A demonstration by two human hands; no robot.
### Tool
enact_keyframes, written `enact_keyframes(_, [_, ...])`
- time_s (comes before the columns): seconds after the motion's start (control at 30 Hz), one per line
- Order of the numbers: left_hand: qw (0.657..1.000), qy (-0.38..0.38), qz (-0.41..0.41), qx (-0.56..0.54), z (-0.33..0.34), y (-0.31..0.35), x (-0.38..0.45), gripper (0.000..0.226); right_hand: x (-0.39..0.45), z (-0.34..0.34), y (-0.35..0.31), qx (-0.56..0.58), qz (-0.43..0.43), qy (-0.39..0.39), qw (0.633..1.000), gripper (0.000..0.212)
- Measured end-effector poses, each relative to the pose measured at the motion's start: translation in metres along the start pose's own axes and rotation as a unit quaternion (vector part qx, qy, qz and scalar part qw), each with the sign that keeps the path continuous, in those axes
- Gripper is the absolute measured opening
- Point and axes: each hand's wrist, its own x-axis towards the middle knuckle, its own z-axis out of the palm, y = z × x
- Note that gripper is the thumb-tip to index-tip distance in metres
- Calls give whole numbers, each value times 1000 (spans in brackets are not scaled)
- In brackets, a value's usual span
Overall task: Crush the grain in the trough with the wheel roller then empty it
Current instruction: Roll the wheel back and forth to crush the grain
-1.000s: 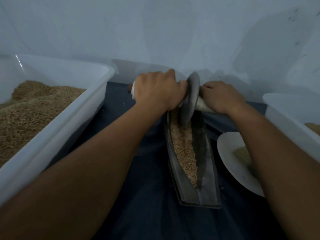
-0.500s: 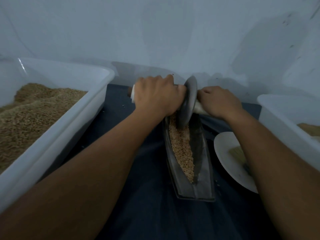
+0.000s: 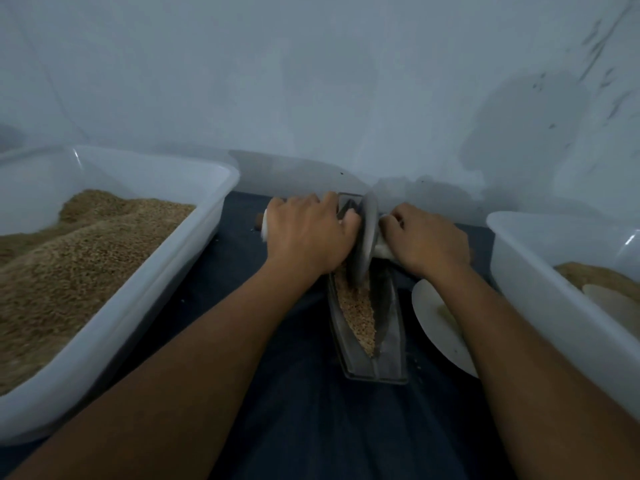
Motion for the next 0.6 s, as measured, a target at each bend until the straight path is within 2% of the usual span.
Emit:
enact_keyframes(0.13, [1000,15,1,0,-3,2,-8,51,-11,-1,1,6,4,9,1000,34])
enact_keyframes(0.27, [1000,15,1,-7,-5,6,-10,52,-19,-2,2,7,2,27,1000,38])
enact_keyframes(0.6, [1000,20,5,-19,0,3,-1,53,-8,1,1,-7,-1,15,1000,44])
